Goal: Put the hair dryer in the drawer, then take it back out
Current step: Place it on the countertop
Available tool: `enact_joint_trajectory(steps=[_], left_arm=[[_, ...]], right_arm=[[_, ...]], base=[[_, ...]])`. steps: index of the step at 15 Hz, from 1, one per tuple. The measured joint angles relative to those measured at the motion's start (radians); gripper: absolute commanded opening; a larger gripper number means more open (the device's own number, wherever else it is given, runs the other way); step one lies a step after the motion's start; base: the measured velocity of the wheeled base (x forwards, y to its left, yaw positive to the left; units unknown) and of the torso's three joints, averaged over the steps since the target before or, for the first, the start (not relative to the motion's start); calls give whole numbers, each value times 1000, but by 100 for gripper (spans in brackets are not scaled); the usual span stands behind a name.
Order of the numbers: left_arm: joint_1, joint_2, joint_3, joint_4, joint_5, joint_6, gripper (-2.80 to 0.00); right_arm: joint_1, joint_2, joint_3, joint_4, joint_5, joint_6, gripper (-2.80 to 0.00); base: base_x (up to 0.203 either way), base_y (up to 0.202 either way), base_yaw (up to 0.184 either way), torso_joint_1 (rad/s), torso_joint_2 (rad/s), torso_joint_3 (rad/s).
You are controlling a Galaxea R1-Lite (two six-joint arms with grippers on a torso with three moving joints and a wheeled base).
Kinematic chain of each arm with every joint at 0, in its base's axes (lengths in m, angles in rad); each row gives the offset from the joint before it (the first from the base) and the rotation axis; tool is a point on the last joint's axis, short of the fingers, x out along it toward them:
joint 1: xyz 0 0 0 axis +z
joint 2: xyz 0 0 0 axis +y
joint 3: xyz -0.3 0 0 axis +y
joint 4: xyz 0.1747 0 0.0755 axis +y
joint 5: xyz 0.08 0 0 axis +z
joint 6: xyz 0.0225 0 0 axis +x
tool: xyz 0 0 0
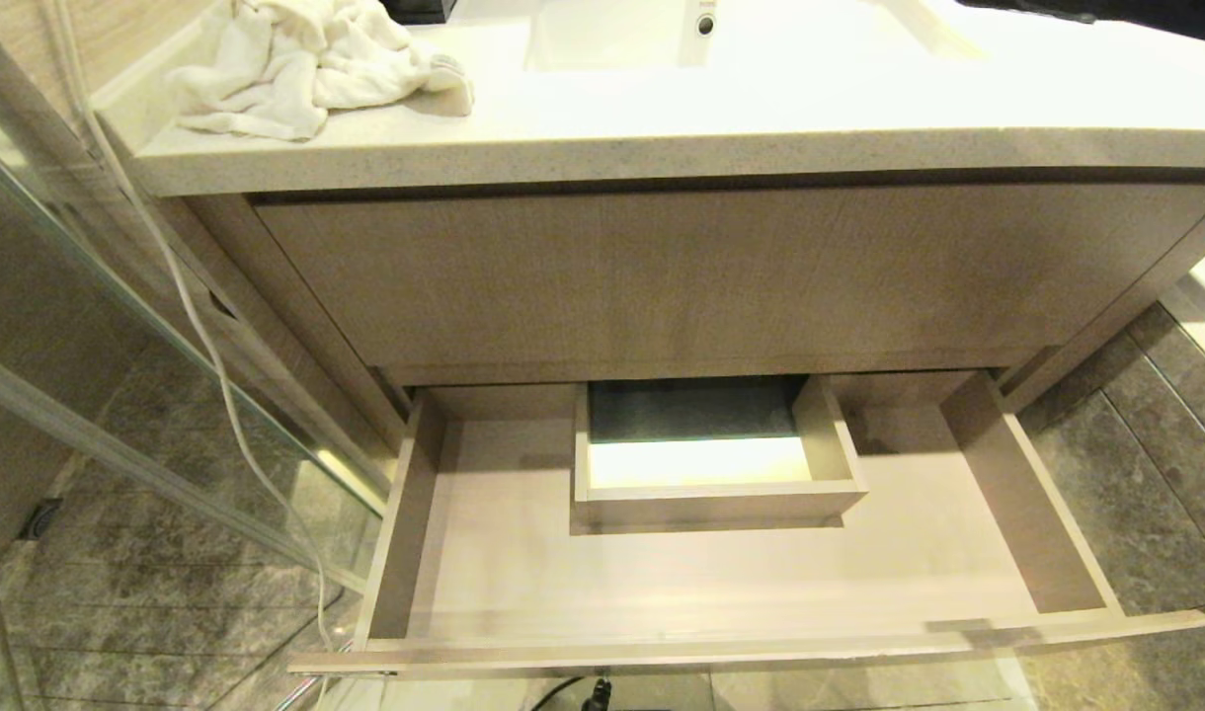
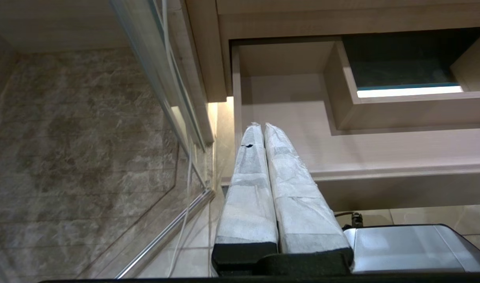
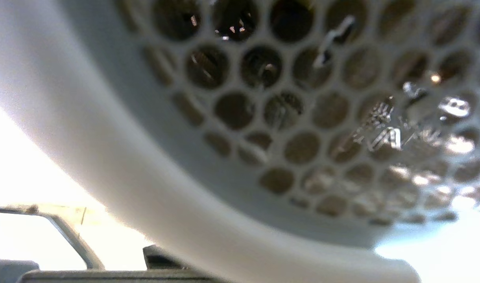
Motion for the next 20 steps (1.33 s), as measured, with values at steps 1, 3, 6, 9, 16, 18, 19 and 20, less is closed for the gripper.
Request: enact_joint_trajectory(steps=[1, 3, 6, 9, 16, 18, 19, 20], left_arm=[[0, 0, 0, 0, 0, 0, -280], [0, 0, 0, -1, 0, 0, -280], [0, 0, 0, -1, 0, 0, -280], [0, 0, 0, 0, 0, 0, -280], [0, 0, 0, 0, 0, 0, -280], [0, 0, 0, 0, 0, 0, -280], [0, 0, 0, 0, 0, 0, -280], [0, 0, 0, 0, 0, 0, -280]], right_arm=[[1, 1, 0, -1, 0, 0, -280], [0, 4, -5, -3, 0, 0, -280], [1, 10, -9, -3, 0, 0, -280], [3, 14, -11, -4, 0, 0, -280], [3, 14, 3, -23, 0, -3, -280], [4, 15, 6, -29, 2, -5, -280], [4, 18, 4, -27, 2, -6, -280], [3, 21, -1, -29, 2, -6, -280]], base=[[0, 0, 0, 369, -489, -251], [0, 0, 0, 307, -508, -241], [0, 0, 0, 276, -518, -248], [0, 0, 0, 288, -547, -261], [0, 0, 0, 194, -320, -130], [0, 0, 0, 260, -27, 226], [0, 0, 0, 301, -22, 266], [0, 0, 0, 325, -36, 286]])
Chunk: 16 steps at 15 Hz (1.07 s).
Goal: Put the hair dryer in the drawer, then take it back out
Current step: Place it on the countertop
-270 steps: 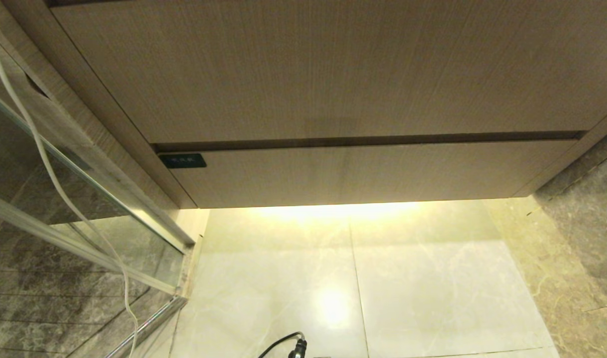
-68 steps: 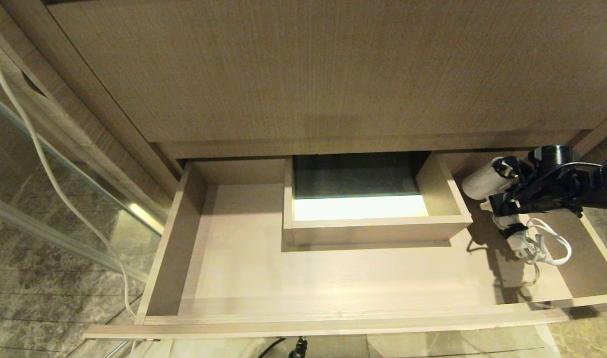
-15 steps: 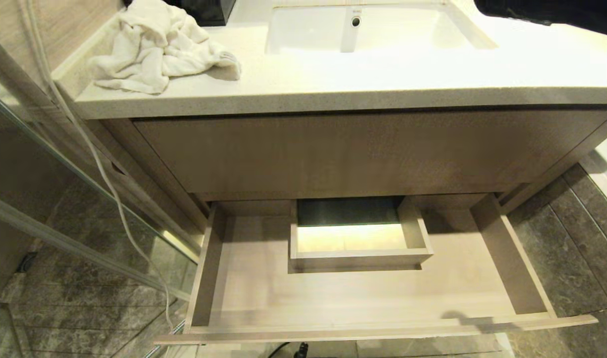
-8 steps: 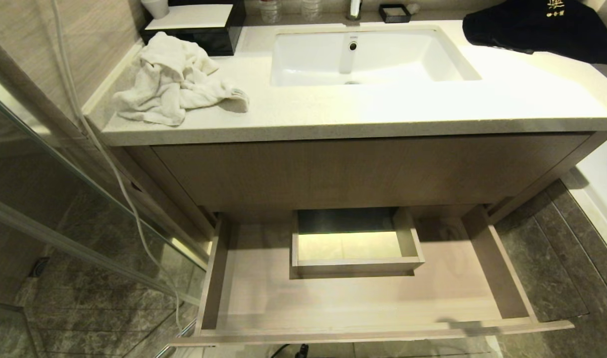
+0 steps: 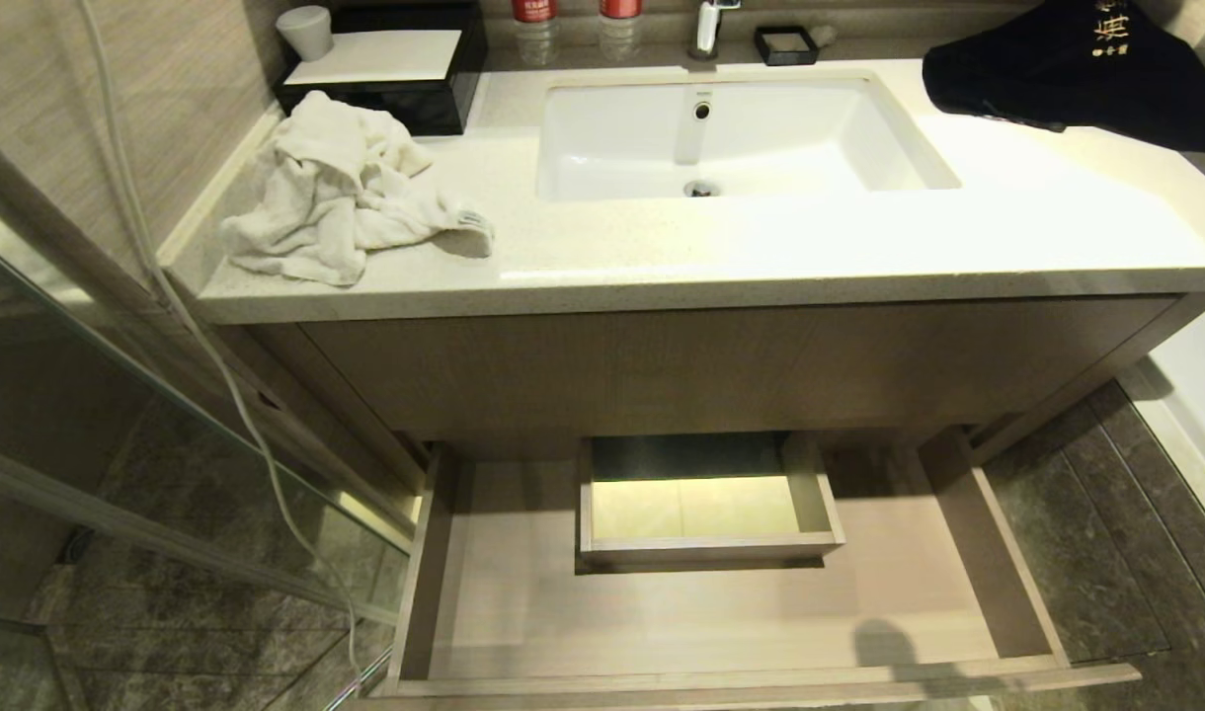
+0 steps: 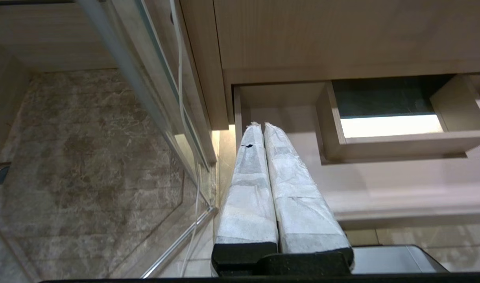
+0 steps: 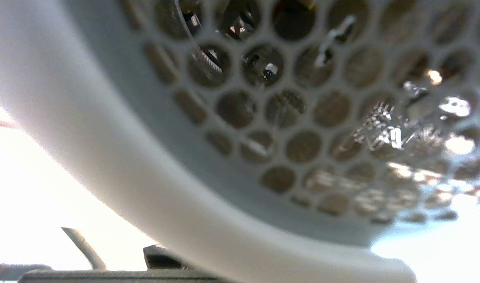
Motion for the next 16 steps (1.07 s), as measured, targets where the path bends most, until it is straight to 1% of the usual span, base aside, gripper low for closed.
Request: enact_joint_trajectory(steps=[4, 6, 14, 16], left_arm=[[0, 0, 0, 0, 0, 0, -280], [0, 0, 0, 0, 0, 0, -280], [0, 0, 0, 0, 0, 0, -280], [0, 0, 0, 0, 0, 0, -280]], right_arm=[[0, 27, -38, -6, -2, 0, -280], [0, 52, -59, -34, -3, -1, -280], [-2, 215, -227, -50, -2, -8, -280], [-3, 262, -272, -48, -2, -20, -280]], base=[[0, 0, 0, 336, -61, 271], [0, 0, 0, 352, -96, 254], [0, 0, 0, 372, -159, 212], [0, 0, 0, 194, -95, 84]])
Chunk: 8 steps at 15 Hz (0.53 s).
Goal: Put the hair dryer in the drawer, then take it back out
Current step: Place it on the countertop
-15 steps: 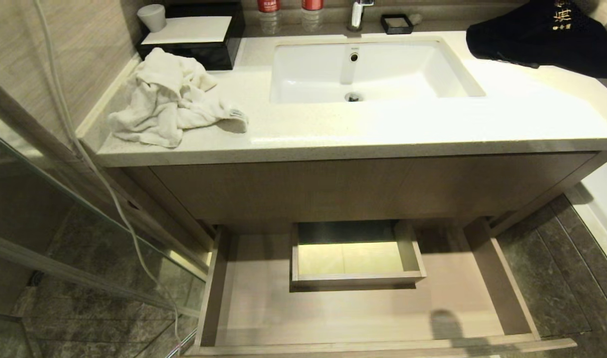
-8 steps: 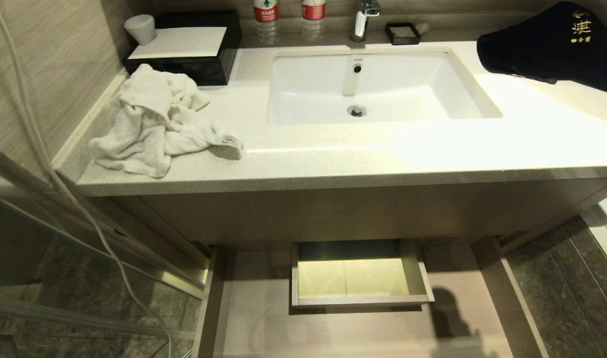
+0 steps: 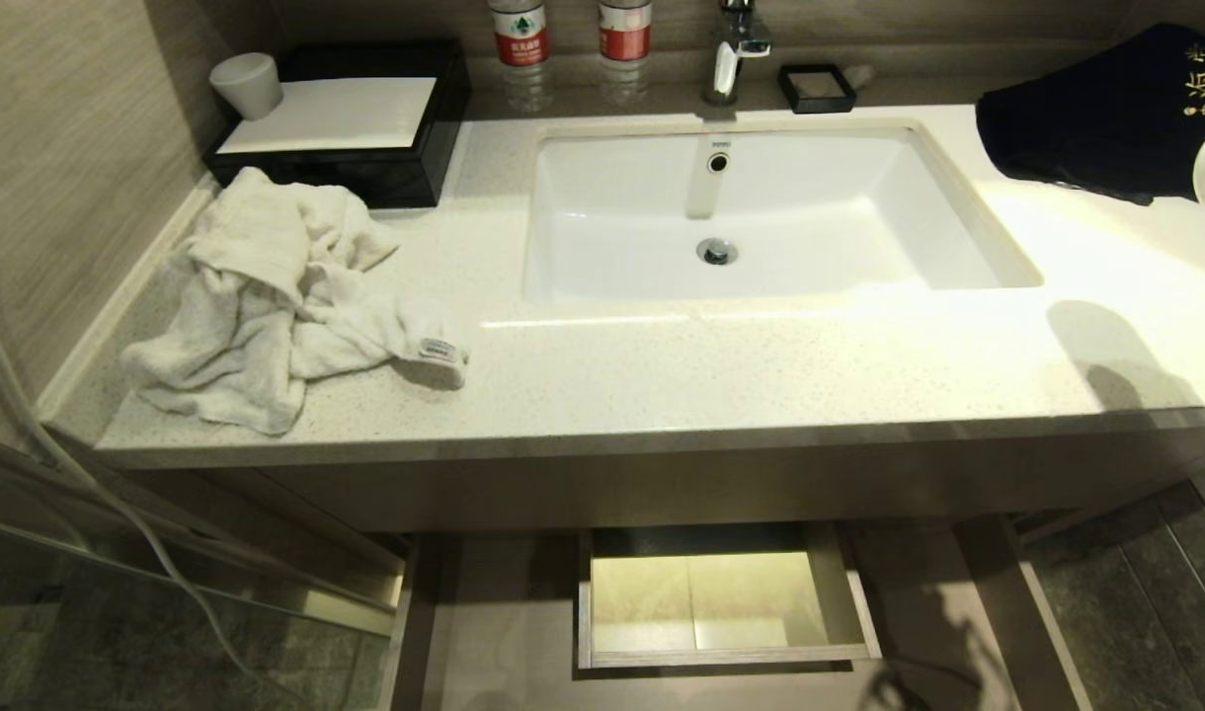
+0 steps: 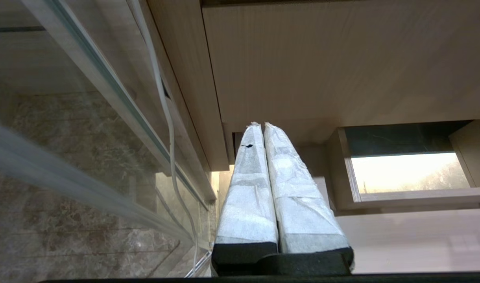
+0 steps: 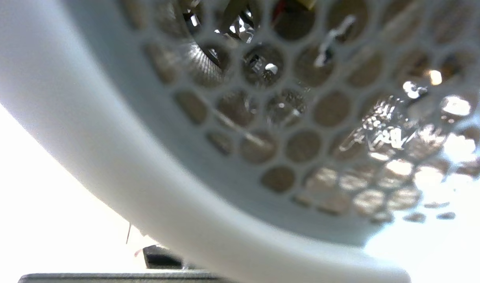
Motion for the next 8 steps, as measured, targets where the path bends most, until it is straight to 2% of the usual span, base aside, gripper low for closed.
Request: enact_joint_trajectory(steps=[5, 8], left_arm=[[0, 0, 0, 0, 0, 0, -280], [0, 0, 0, 0, 0, 0, -280]], right_arm=[[-9, 137, -121, 1, 8, -27, -280], [-39, 249, -200, 12, 30, -166, -280]], base=[[0, 0, 0, 29, -17, 17], [0, 0, 0, 0, 0, 0]])
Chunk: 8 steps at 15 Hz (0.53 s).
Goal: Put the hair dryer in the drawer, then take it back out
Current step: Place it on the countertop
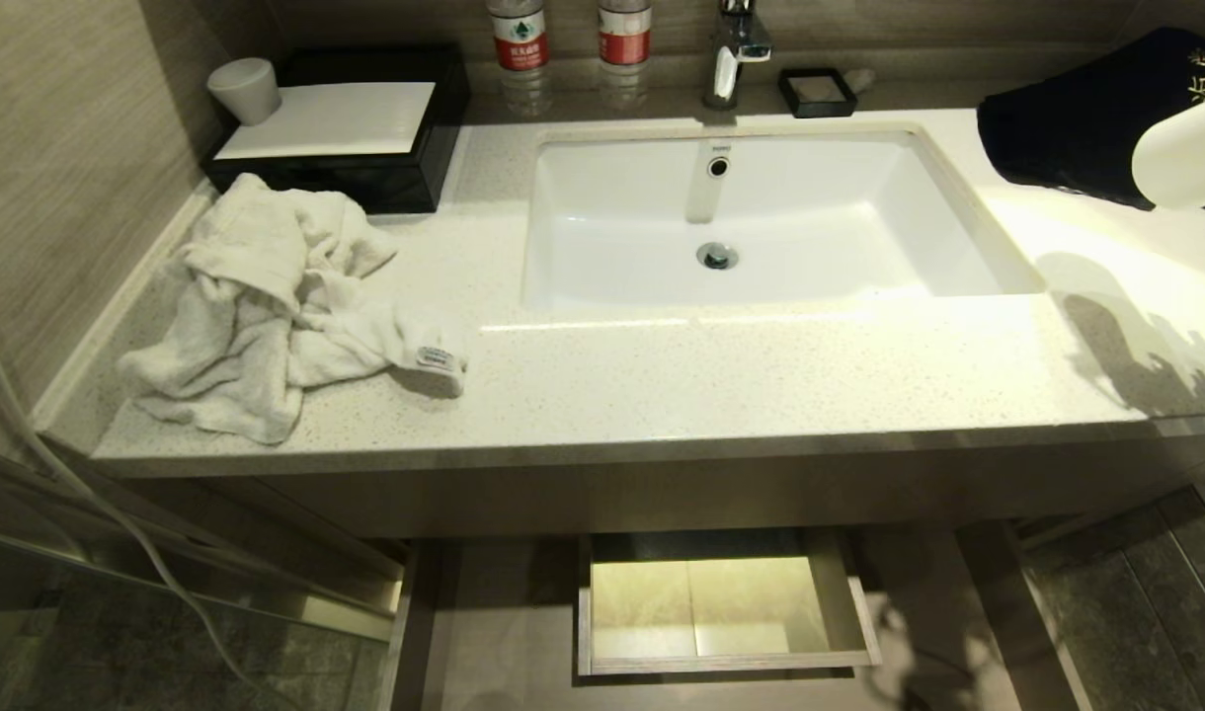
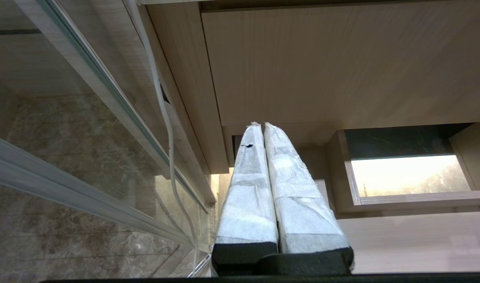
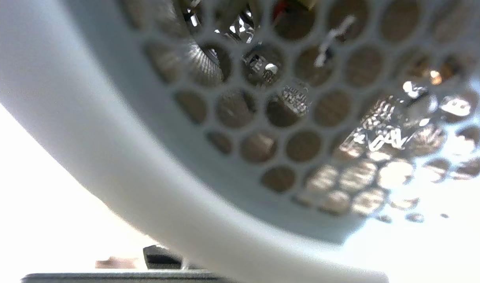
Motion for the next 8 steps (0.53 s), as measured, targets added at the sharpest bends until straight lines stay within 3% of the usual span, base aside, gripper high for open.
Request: enact_joint_trajectory(steps=[5, 6, 8], left_arm=[[0, 0, 0, 0, 0, 0, -280], [0, 0, 0, 0, 0, 0, -280], [0, 0, 0, 0, 0, 0, -280]], right_arm=[[-11, 175, -126, -32, 136, -120, -280], [-11, 197, -132, -51, 153, -123, 0], [-12, 229, -137, -65, 160, -125, 0]], base=[[0, 0, 0, 0, 0, 0], [0, 0, 0, 0, 0, 0], [0, 0, 0, 0, 0, 0]])
